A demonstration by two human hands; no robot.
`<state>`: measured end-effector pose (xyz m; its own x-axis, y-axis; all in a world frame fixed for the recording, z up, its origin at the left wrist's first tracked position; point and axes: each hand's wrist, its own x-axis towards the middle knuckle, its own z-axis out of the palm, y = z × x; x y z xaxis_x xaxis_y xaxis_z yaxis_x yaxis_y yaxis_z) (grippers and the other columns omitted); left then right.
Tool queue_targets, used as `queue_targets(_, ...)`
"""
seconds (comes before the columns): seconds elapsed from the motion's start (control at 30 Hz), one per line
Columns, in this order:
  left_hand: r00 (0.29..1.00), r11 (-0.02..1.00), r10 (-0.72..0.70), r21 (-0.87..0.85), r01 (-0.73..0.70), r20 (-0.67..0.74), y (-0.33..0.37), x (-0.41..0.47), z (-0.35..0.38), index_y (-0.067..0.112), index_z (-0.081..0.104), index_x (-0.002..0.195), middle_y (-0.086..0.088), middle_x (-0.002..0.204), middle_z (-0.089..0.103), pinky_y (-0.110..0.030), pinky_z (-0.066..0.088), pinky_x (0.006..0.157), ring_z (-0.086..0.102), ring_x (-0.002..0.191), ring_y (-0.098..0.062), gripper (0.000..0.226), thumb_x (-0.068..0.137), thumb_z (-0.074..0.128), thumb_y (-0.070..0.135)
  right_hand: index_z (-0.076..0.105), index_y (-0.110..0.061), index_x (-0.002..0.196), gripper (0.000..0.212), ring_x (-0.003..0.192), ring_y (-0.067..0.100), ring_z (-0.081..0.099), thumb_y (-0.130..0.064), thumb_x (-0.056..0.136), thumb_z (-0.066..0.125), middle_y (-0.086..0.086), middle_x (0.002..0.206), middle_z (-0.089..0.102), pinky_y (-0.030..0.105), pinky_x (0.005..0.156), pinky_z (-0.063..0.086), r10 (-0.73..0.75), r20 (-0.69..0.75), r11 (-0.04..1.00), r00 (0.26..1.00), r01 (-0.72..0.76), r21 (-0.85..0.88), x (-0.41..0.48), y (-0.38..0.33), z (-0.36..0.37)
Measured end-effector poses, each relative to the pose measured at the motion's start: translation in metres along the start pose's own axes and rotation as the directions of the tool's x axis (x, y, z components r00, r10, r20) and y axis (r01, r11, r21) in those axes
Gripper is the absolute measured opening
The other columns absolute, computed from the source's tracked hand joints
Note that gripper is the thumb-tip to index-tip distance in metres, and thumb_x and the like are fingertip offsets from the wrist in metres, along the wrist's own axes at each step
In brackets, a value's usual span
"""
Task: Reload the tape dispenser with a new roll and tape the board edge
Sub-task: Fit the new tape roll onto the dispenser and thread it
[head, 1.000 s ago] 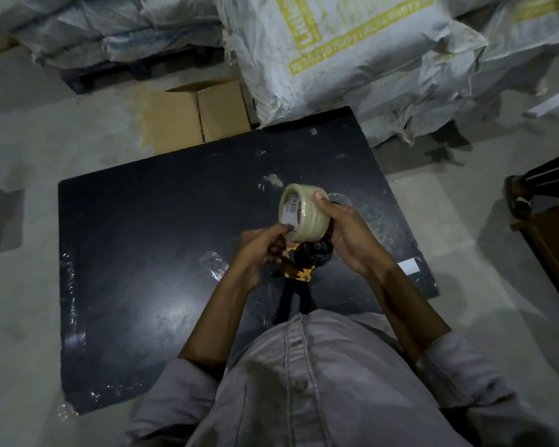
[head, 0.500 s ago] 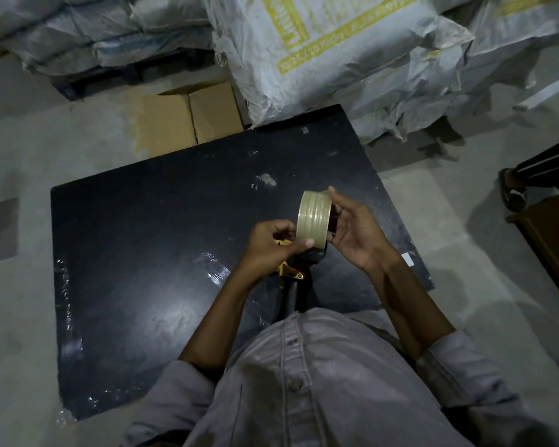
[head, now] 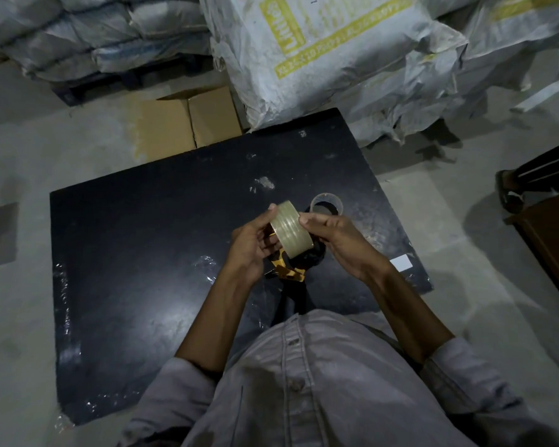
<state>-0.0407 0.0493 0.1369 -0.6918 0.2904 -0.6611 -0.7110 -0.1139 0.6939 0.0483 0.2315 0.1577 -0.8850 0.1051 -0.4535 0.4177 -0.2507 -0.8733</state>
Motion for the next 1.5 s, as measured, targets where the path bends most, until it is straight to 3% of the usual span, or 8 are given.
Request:
queue_targets(0.27, 0.995, 0.991, -0.089, -0.092, 0.092, 0.043, -0.001, 0.004, -0.004, 0.004, 0.074, 0.139, -0.011, 0.115, 0.077, -0.038, 0.062, 0.088, 0.075, 0.097, -0.022, 0.058, 0.098, 0.079, 0.045, 0.074, -0.012, 0.145, 0.056, 0.131, 0.025, 0.075, -0.04, 0.096, 0.08, 0.008, 0.134, 0.082, 0.039, 0.114, 0.057, -0.019, 0.072, 1.0, 0.997, 0.02, -0.022, 0.0, 0.011, -0.003)
queue_targets(0.37, 0.989, 0.988, -0.125, -0.078, 0.131, 0.079, -0.003, 0.003, -0.006, 0.005, 0.075, 0.133, -0.009, 0.108, 0.081, -0.04, 0.061, 0.093, 0.078, 0.094, -0.019, 0.05, 0.106, 0.069, 0.046, 0.076, -0.009, 0.14, 0.043, 0.119, 0.02, 0.081, -0.021, 0.099, 0.083, 0.007, 0.126, 0.085, 0.027, 0.097, 0.063, -0.026, 0.011, 0.999, 1.0, 0.026, -0.03, 0.002, 0.014, -0.004)
queue_targets(0.47, 0.983, 0.99, -0.136, -0.012, 0.139, 0.121, -0.01, 0.003, -0.007, 0.002, 0.073, 0.137, -0.013, 0.117, 0.079, -0.044, 0.061, 0.099, 0.076, 0.101, -0.025, 0.055, 0.108, 0.062, 0.048, 0.081, -0.009, 0.13, 0.03, 0.12, 0.033, 0.08, -0.018, 0.101, 0.083, 0.011, 0.119, 0.087, 0.042, 0.1, 0.065, 0.0, -0.092, 1.0, 0.996, 0.0, -0.004, 0.007, 0.019, -0.003)
queue_targets(0.6, 0.997, 0.986, -0.069, 0.156, 0.062, 0.038, -0.019, 0.002, -0.002, 0.005, 0.076, 0.13, -0.016, 0.112, 0.08, -0.034, 0.064, 0.072, 0.078, 0.082, -0.021, 0.052, 0.112, 0.056, 0.05, 0.084, -0.012, 0.123, 0.027, 0.12, 0.041, 0.078, -0.025, 0.101, 0.084, 0.011, 0.114, 0.087, 0.055, 0.106, 0.062, 0.033, -0.169, 0.999, 0.985, -0.035, -0.006, 0.012, 0.027, -0.007)
queue_targets(0.83, 0.984, 0.936, 0.17, 0.302, -0.179, 0.057, -0.025, -0.007, 0.007, 0.029, 0.057, 0.152, -0.008, 0.123, 0.076, -0.036, 0.059, 0.065, 0.077, 0.095, -0.017, 0.049, 0.108, 0.064, 0.05, 0.083, -0.011, 0.125, 0.025, 0.1, 0.016, 0.084, -0.019, 0.102, 0.082, 0.005, 0.112, 0.088, 0.024, 0.08, 0.064, 0.034, -0.179, 0.999, 0.983, -0.033, 0.007, 0.013, 0.028, -0.015)
queue_targets(1.0, 0.985, 0.923, 0.159, 0.344, -0.172, 0.067, -0.034, -0.005, 0.009, 0.03, 0.059, 0.149, -0.003, 0.126, 0.076, -0.033, 0.061, 0.076, 0.077, 0.11, -0.02, 0.06, 0.096, 0.085, 0.037, 0.08, -0.009, 0.132, 0.035, 0.107, 0.018, 0.084, -0.01, 0.097, 0.085, 0.007, 0.117, 0.088, 0.029, 0.09, 0.066, 0.029, -0.176, 0.999, 0.984, -0.026, 0.019, 0.013, 0.034, -0.023)
queue_targets(1.3, 0.99, 0.963, 0.125, 0.25, -0.104, -0.07, -0.038, 0.012, -0.01, 0.007, 0.075, 0.121, -0.014, 0.092, 0.07, -0.031, 0.047, 0.06, 0.06, 0.085, -0.029, 0.024, 0.098, 0.077, 0.008, 0.072, -0.007, 0.146, 0.063, 0.115, 0.024, 0.079, -0.006, 0.088, 0.095, 0.012, 0.126, 0.082, 0.042, 0.106, 0.064, -0.039, -0.413, 0.936, 0.91, -0.112, -0.334, 0.018, 0.042, -0.046)
queue_targets(1.5, 0.995, 0.96, 0.091, 0.27, -0.075, -0.05, -0.043, 0.01, -0.013, -0.001, 0.077, 0.114, -0.013, 0.087, 0.07, -0.029, 0.044, 0.057, 0.059, 0.077, -0.024, 0.019, 0.096, 0.073, 0.0, 0.084, -0.014, 0.127, 0.053, 0.101, 0.018, 0.082, -0.019, 0.078, 0.104, -0.003, 0.096, 0.084, 0.045, 0.103, 0.065, -0.054, -0.455, 0.83, 0.889, -0.213, -0.515, 0.02, 0.051, -0.048)
